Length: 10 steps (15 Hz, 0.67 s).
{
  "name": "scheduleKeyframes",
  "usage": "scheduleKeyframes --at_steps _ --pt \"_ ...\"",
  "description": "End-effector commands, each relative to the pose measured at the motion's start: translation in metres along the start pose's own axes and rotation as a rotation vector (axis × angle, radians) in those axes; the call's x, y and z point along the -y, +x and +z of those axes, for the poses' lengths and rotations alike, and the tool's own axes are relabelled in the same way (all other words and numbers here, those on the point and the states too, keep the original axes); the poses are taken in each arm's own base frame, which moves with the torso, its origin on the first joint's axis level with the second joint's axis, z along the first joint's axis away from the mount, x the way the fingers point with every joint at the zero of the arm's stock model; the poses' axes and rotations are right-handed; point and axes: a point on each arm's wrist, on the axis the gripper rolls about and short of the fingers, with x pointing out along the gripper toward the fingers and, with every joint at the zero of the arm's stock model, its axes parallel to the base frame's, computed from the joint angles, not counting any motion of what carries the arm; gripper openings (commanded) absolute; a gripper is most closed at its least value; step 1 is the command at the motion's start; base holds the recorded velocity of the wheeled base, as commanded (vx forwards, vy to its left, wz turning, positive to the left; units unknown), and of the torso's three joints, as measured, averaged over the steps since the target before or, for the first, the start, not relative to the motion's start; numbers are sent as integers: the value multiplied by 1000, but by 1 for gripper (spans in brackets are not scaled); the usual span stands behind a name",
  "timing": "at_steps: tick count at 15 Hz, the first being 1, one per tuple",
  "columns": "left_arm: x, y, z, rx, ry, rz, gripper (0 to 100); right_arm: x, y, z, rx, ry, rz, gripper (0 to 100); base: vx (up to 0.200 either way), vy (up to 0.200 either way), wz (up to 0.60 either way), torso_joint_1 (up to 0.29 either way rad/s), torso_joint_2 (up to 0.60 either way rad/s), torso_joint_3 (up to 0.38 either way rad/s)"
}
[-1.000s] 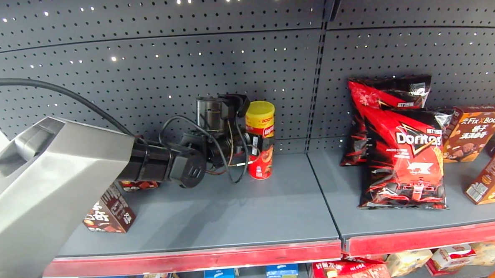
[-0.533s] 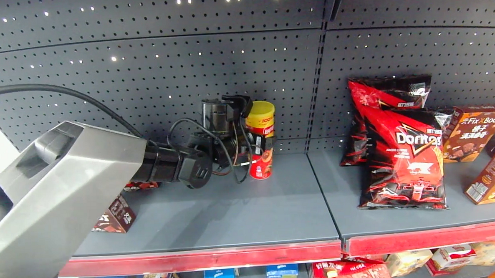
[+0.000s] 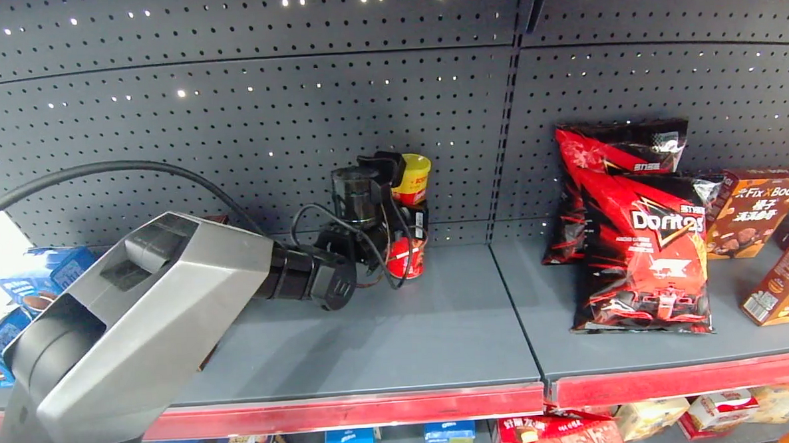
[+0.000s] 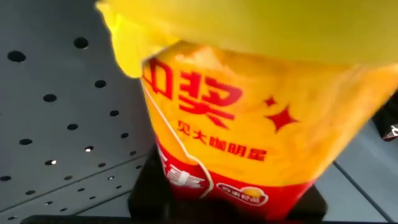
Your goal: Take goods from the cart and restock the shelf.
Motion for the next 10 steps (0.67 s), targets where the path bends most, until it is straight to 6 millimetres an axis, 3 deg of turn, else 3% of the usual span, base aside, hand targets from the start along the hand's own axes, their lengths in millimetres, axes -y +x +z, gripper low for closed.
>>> scheduleKeyframes --at_steps 1,3,7,10 --pt "0 -1 -1 -16 0 -2 0 0 0 0 -2 -2 2 0 0 0 0 0 0 0" --pt "0 -10 8 -24 1 -29 0 0 0 1 3 2 0 0 0 0 0 0 0 0" --pt "-9 -54 40 -56 -1 -88 0 2 -4 0 21 11 -4 0 0 0 0 0 0 0" --pt "-11 -113 71 -80 -3 -162 0 3 -10 -6 42 23 -12 0 0 0 0 0 0 0"
